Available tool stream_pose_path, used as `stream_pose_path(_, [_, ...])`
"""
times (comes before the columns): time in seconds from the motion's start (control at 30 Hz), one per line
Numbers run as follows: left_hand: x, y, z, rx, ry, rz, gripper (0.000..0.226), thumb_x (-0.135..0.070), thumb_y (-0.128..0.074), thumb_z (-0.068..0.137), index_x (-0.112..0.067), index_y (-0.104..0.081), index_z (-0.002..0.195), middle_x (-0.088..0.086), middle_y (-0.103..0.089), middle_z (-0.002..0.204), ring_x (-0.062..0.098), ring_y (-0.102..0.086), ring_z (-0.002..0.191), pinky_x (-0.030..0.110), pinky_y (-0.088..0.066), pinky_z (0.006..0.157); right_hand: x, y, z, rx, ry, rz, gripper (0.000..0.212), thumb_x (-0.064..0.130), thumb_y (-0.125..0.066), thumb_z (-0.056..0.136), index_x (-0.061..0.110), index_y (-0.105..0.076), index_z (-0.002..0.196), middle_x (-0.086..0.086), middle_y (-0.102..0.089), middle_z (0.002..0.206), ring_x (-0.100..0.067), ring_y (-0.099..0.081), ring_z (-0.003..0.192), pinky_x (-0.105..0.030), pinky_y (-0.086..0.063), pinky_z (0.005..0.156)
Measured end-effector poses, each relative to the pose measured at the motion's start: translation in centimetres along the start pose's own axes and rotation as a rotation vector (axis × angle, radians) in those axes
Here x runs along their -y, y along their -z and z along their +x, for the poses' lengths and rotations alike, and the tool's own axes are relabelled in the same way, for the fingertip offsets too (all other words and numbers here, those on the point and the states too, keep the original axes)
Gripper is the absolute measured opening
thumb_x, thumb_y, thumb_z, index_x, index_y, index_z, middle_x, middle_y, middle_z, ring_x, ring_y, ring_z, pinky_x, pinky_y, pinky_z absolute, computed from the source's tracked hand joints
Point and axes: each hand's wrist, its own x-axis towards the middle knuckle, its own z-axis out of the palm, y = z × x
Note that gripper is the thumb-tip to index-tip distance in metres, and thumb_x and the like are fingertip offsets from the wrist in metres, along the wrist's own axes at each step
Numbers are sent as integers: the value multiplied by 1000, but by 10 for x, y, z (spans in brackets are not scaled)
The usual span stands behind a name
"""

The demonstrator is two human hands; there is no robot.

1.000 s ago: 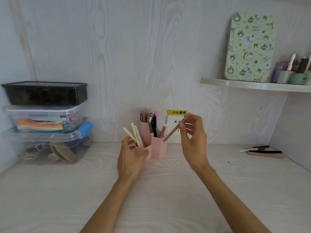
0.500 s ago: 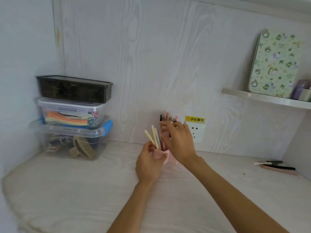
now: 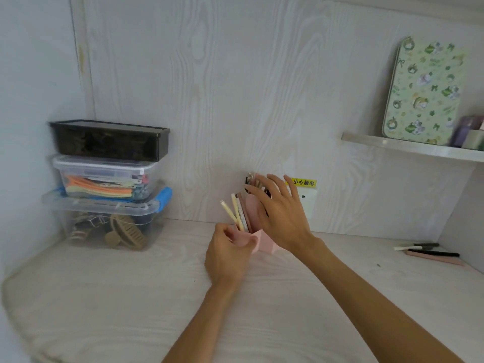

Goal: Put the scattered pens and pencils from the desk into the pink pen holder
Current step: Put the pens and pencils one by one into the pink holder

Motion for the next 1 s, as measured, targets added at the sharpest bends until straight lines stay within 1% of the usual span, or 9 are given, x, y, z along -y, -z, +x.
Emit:
stream_pose_path(0.13, [-4, -2, -13, 181, -291, 224, 17, -34, -70, 79, -25, -56, 76, -15, -58, 71, 6, -56, 67, 20, -45, 60, -31, 13, -38, -155, -108, 152, 21, 10, -53, 82, 20, -66, 94, -3, -64, 108, -21, -53, 105, -34, -39, 96])
stream_pose_path(0.27, [-11, -19, -37, 427, -390, 440, 10, -39, -60, 86, -35, -55, 93, -20, -61, 87, -3, -57, 77, 20, -47, 68, -92, 30, -102, -39, -284, 220, 21, 4, -59, 80, 21, -69, 84, 2, -65, 96, -18, -60, 89, -24, -44, 70])
stream_pose_path(0.37, [-31, -50, -56, 566, -456, 496, 17, -38, -58, 87, -38, -56, 104, -23, -59, 98, -5, -55, 84, 19, -45, 73, -147, 45, -143, 53, -459, 205, 21, 3, -56, 83, 21, -69, 83, 3, -65, 89, -18, -60, 83, -29, -49, 61])
stream_pose_path(0.43, [-47, -77, -66, 632, -505, 498, 21, -39, -56, 88, -38, -55, 109, -23, -58, 105, -3, -55, 89, 20, -41, 74, -179, 48, -164, 148, -596, 175, 22, 5, -52, 86, 19, -68, 89, 1, -65, 95, -20, -58, 92, -33, -49, 67])
stream_pose_path(0.57, [-74, -146, -84, 743, -566, 466, 27, -37, -54, 89, -36, -53, 116, -20, -57, 117, 2, -56, 100, 22, -40, 80, -236, 44, -210, 294, -728, 45, 35, 4, -46, 85, 13, -60, 116, -10, -60, 123, -28, -53, 117, -38, -43, 95])
stream_pose_path(0.67, [-84, -196, -90, 800, -558, 426, 34, -34, -52, 92, -33, -48, 126, -14, -55, 124, 7, -54, 108, 26, -45, 89, -265, 37, -228, 457, -850, -44, 49, 20, -31, 94, 12, -29, 143, -8, -29, 152, -23, -28, 140, -41, -19, 114])
stream_pose_path(0.77, [-93, -242, -88, 817, -533, 416, 42, -33, -45, 96, -30, -40, 137, -8, -49, 132, 11, -51, 114, 31, -44, 96, -283, 30, -230, 658, -934, 7, 54, 26, -22, 99, 18, -3, 148, 0, -3, 158, -19, -7, 145, -46, -5, 117])
stream_pose_path(0.83, [-98, -269, -86, 806, -535, 452, 45, -30, -40, 98, -28, -34, 142, -5, -45, 136, 16, -50, 117, 34, -43, 97, -286, 28, -230, 716, -919, 14, 52, 27, -19, 99, 21, -2, 148, 3, -2, 158, -18, -4, 146, -50, -2, 117])
stream_pose_path(1.0, [-107, -311, -78, 714, -474, 504, 42, -30, -38, 99, -25, -40, 140, 3, -49, 132, 22, -50, 118, 36, -44, 94, -278, 28, -226, 579, -853, -27, 50, 21, -31, 95, 24, -22, 144, -4, -29, 147, -27, -21, 137, -53, -4, 115])
